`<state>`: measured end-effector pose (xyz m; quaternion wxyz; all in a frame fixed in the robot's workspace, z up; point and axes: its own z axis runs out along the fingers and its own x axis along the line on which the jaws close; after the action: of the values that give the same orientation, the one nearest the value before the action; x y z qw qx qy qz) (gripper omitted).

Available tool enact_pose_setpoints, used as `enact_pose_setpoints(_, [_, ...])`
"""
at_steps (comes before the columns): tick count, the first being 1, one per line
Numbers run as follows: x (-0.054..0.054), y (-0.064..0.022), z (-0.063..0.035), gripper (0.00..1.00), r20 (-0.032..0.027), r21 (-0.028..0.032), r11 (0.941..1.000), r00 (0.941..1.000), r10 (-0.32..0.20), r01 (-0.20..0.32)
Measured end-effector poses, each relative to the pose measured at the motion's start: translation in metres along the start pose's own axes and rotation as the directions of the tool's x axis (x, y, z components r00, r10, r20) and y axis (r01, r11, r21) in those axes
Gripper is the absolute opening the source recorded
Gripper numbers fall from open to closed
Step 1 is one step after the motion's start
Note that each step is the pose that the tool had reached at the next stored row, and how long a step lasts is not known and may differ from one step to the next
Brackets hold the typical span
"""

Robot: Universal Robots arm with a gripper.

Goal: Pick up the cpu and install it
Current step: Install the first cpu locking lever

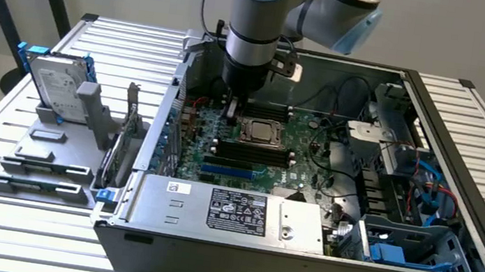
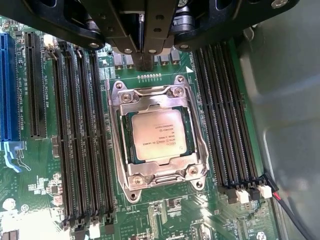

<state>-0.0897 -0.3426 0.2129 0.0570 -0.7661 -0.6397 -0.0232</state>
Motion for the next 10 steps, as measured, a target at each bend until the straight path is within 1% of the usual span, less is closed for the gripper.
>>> enact_pose_setpoints(1, [0.0011,-0.0002,0.0001,0.11,0.0018,0.0003,1.0,1.0,-0.005,0.005])
enact_pose_setpoints(3, [0.0019,-0.0004,0.0002,0.11,0.0025,0.0007,1.0,1.0,-0.007,0.007])
enact_pose_setpoints(10, [0.002,-0.0003,0.0002,0.11,0.0018,0.0008,1.0,1.0,-0.008,0.008])
